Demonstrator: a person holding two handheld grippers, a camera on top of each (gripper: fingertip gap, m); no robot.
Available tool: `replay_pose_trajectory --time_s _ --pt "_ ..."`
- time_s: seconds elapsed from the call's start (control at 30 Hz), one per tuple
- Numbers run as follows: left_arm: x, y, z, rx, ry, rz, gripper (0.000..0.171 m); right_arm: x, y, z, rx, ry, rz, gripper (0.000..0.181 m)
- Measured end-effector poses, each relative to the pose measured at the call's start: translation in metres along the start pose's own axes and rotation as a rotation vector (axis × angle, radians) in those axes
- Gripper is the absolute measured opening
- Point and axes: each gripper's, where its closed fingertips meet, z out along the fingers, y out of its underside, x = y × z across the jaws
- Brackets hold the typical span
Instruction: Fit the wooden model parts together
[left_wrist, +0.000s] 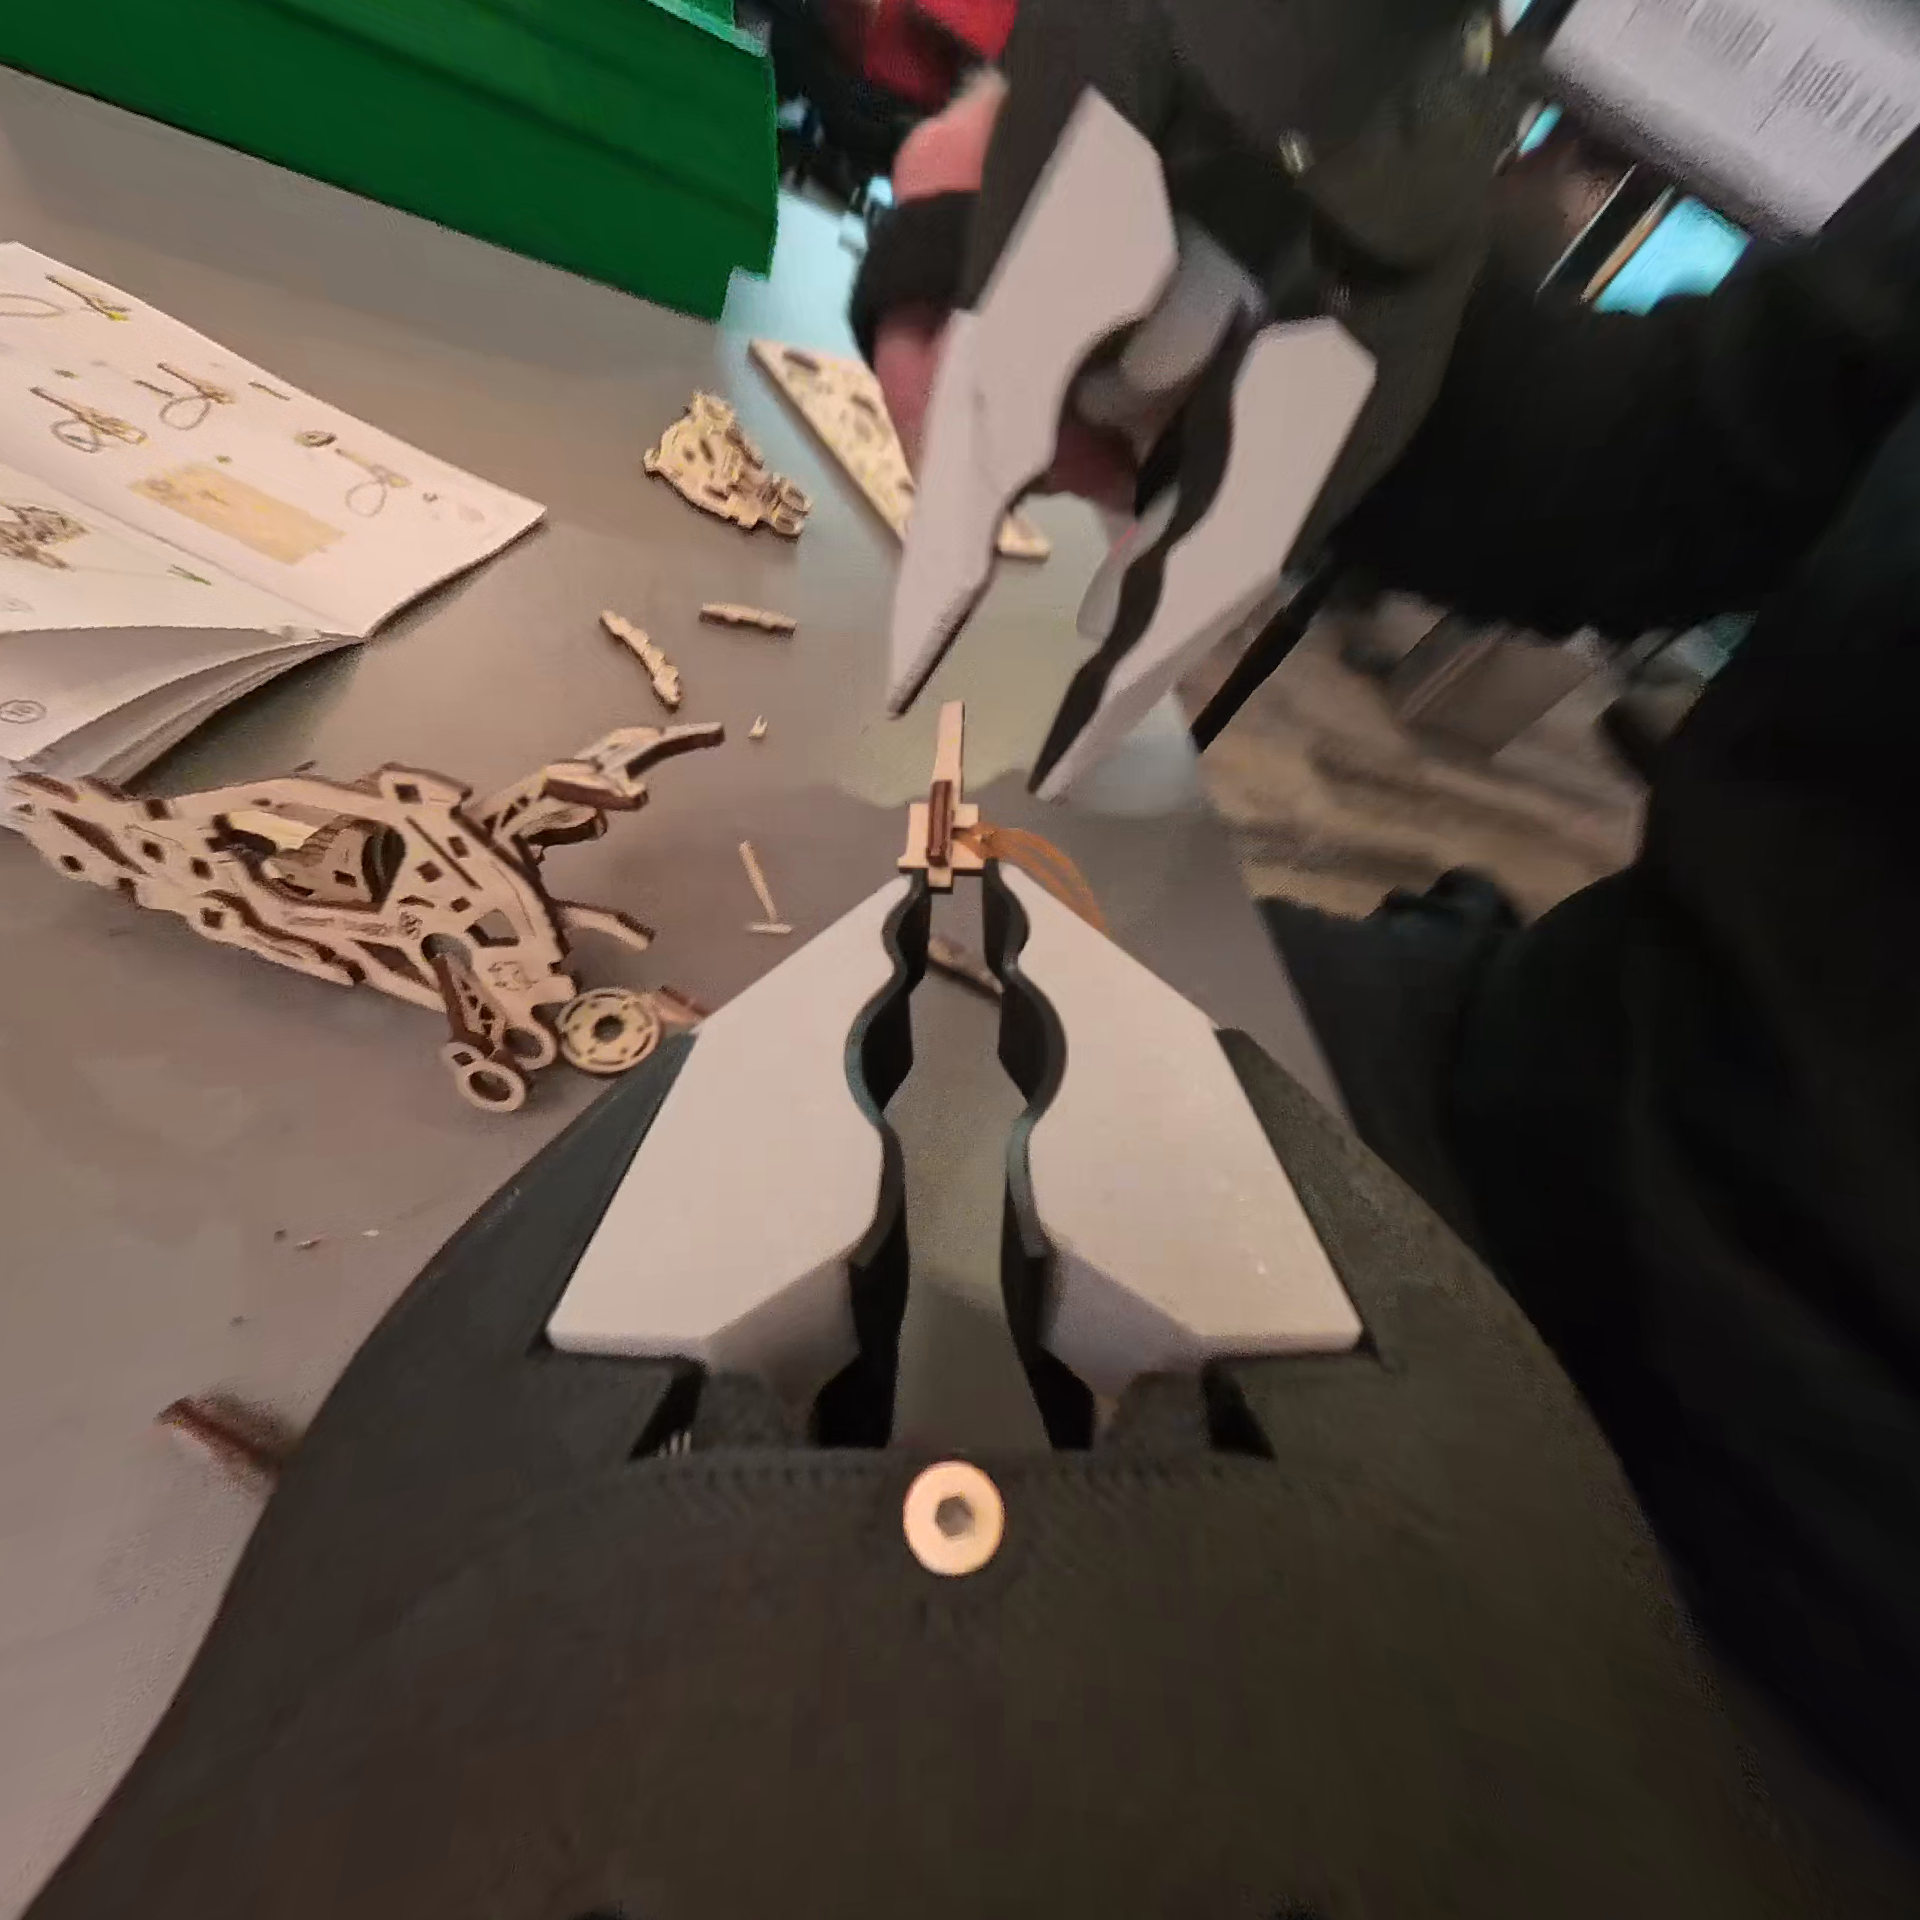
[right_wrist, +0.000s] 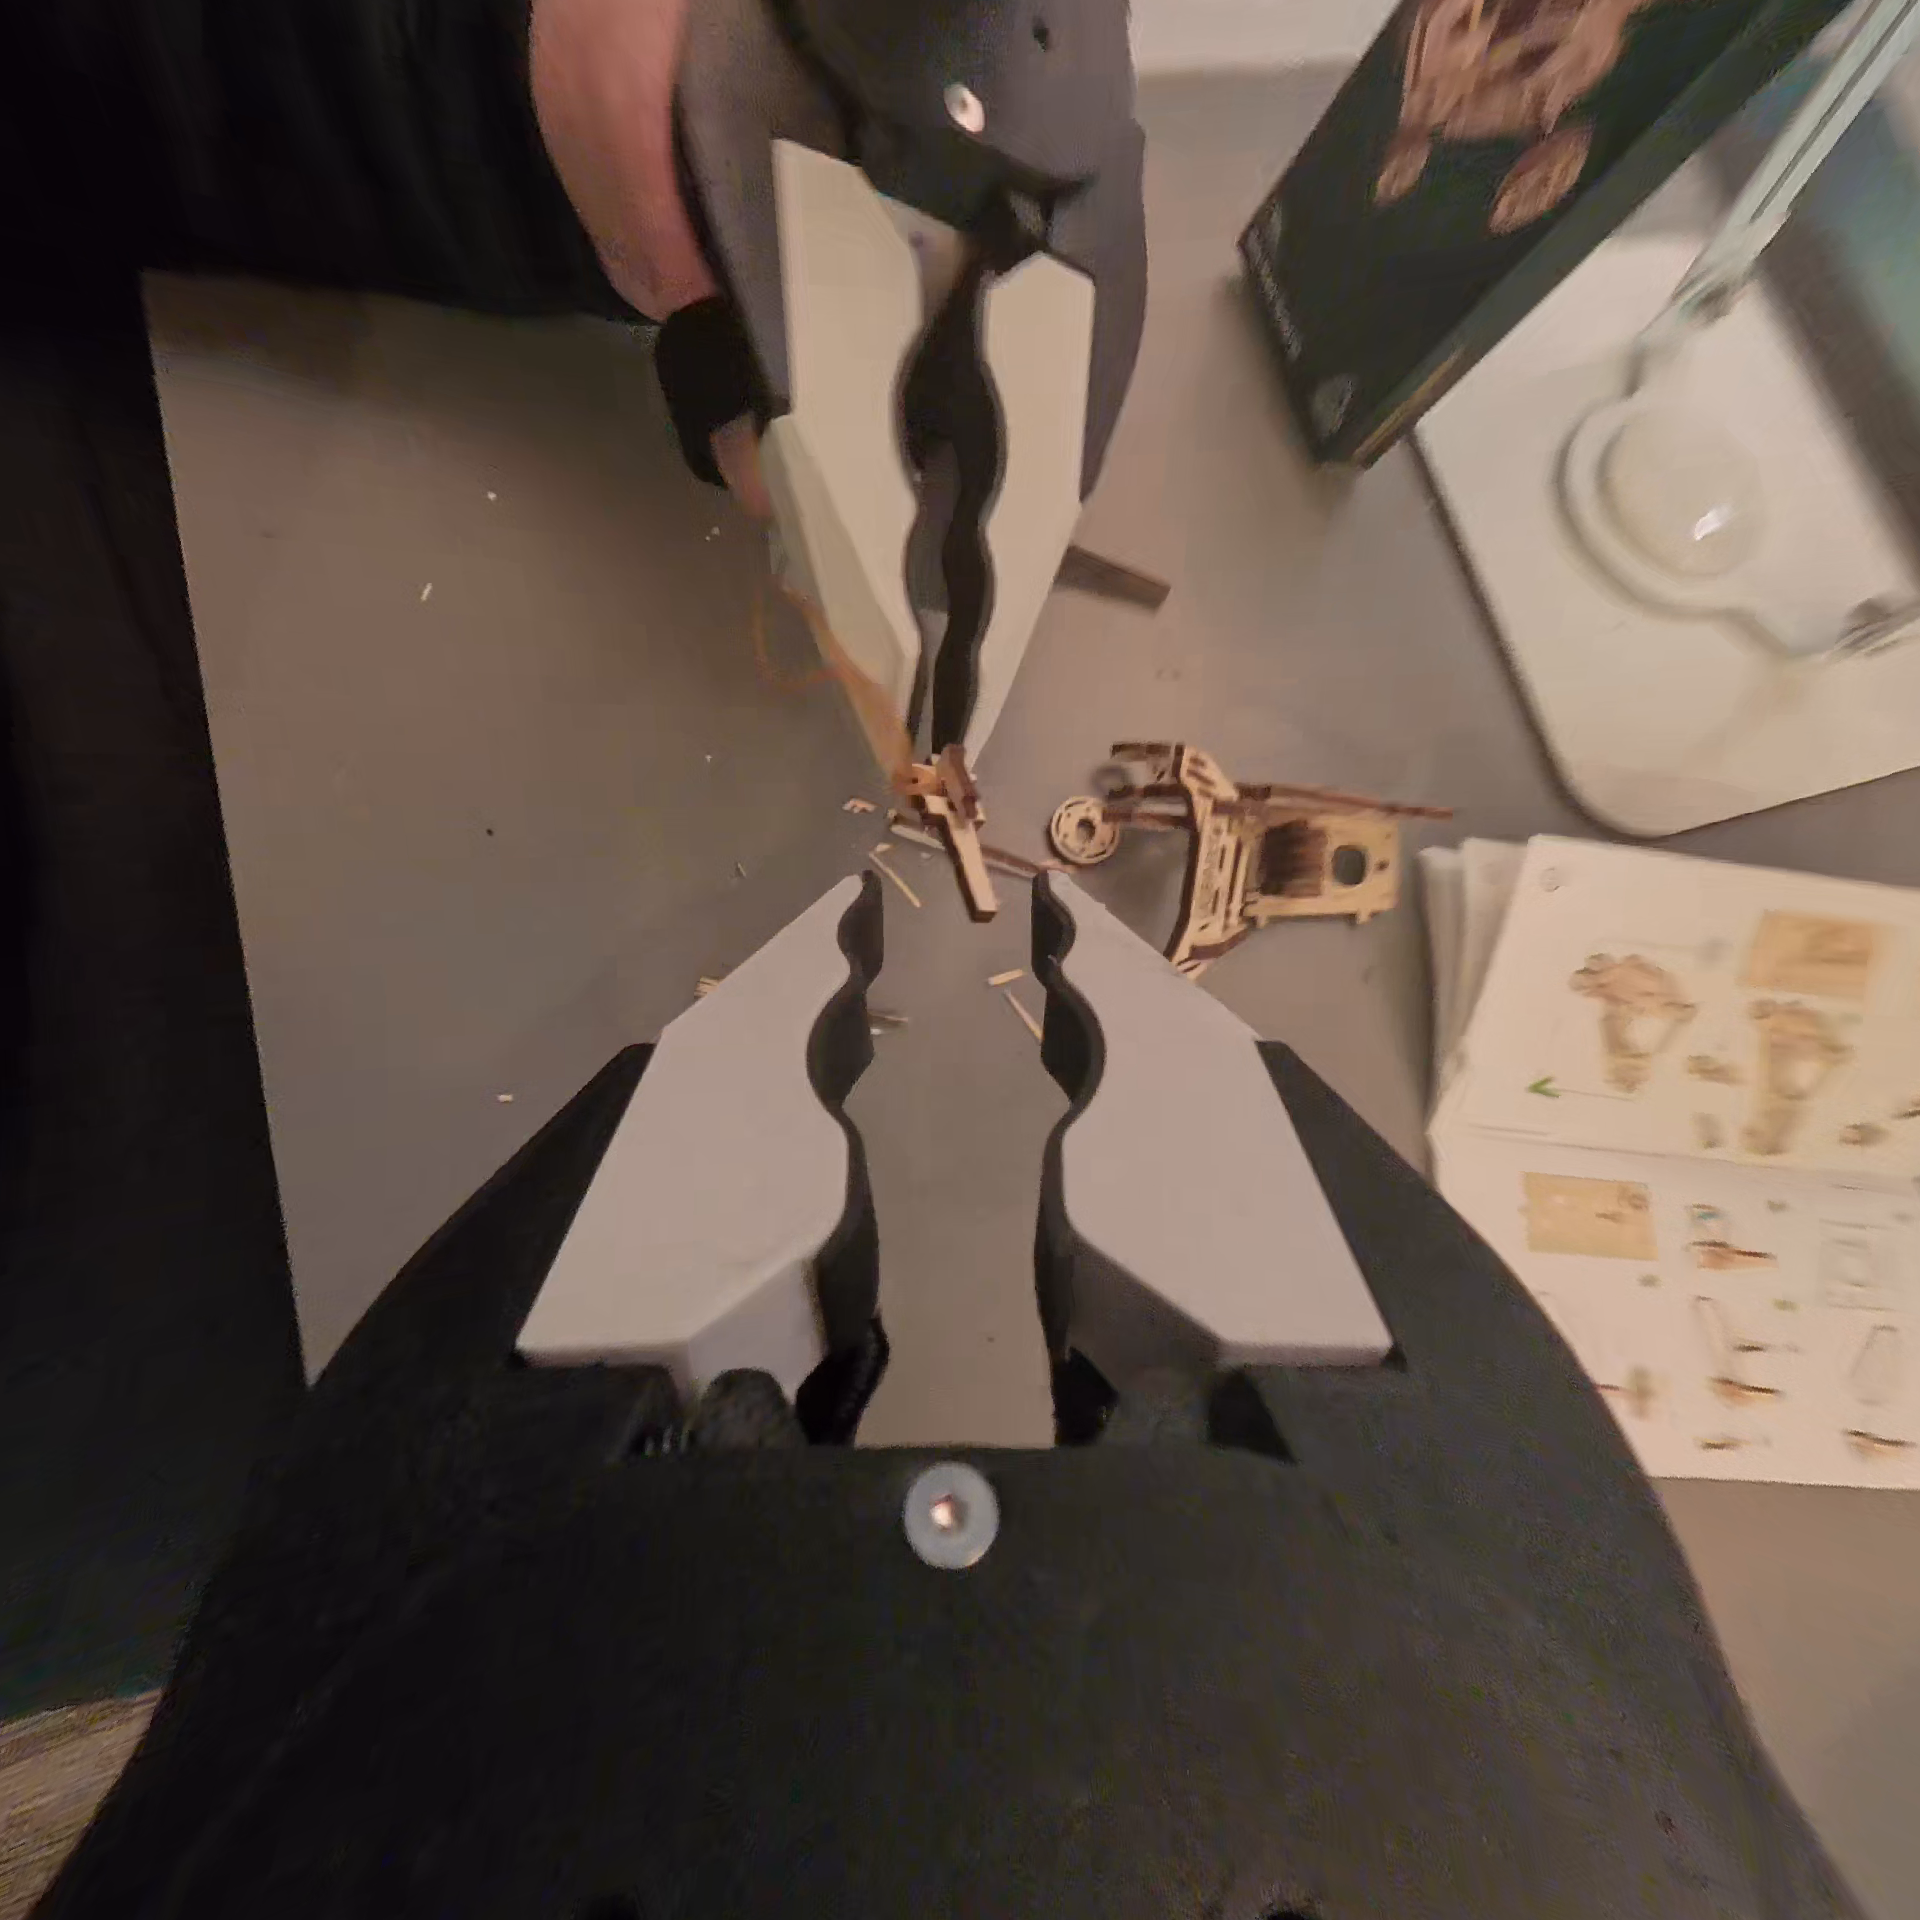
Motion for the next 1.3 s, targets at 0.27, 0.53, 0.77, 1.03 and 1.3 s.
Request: replay_pose_trajectory --time_s 0.27,0.53,0.77,1.03,1.3 --pt "0.028 -0.027 -0.003 0.065 0.144 -0.178 0.008 -0.006 -0.024 -0.021 -0.111 0.279 -0.485 0.031" --pt "0.053 -0.036 0.002 -0.001 0.143 -0.218 0.008 -0.02 -0.033 -0.026 -0.197 0.34 -0.69 0.009" --pt "0.069 -0.04 0.003 -0.019 0.148 -0.204 0.007 -0.032 -0.037 -0.038 -0.234 0.331 -0.719 0.008" --pt "0.08 -0.056 -0.003 0.127 0.246 -0.282 0.008 -0.034 -0.048 -0.059 -0.154 0.34 -0.609 0.034" --pt "0.097 -0.057 0.004 0.154 0.219 -0.2 0.008 -0.044 -0.04 -0.081 -0.046 0.31 -0.367 0.029"
